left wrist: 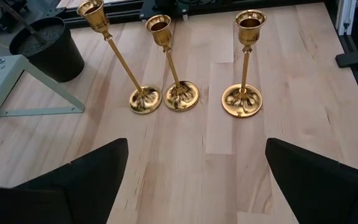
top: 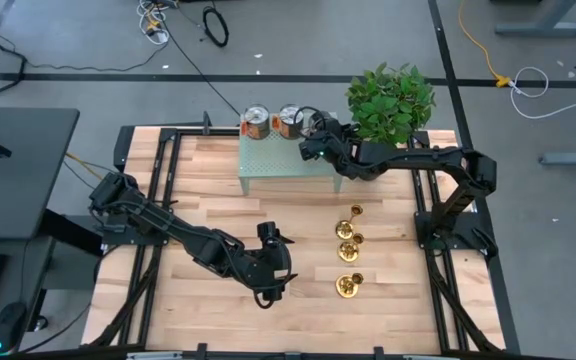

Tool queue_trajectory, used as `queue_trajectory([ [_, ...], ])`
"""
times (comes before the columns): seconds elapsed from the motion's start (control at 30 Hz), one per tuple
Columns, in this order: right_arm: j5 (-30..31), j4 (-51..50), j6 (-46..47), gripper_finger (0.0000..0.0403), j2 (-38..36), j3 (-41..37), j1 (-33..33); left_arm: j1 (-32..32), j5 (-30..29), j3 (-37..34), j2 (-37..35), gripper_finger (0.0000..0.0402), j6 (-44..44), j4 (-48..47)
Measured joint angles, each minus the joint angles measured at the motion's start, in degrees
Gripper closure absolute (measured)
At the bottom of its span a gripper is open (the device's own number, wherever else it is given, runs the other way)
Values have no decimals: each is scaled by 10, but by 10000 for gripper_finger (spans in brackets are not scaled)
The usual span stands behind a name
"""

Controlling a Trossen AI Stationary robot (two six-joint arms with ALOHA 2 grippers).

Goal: Pick & Place candle stick holders
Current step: Put the silver scented candle on the shelf aligned with the other silver scented candles

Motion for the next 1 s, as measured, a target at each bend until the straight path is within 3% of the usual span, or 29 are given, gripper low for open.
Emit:
queue_trajectory([
  [1.0,-38,-20,-13,68,-19,-1,-9,0,0,0,0,12,0,30],
])
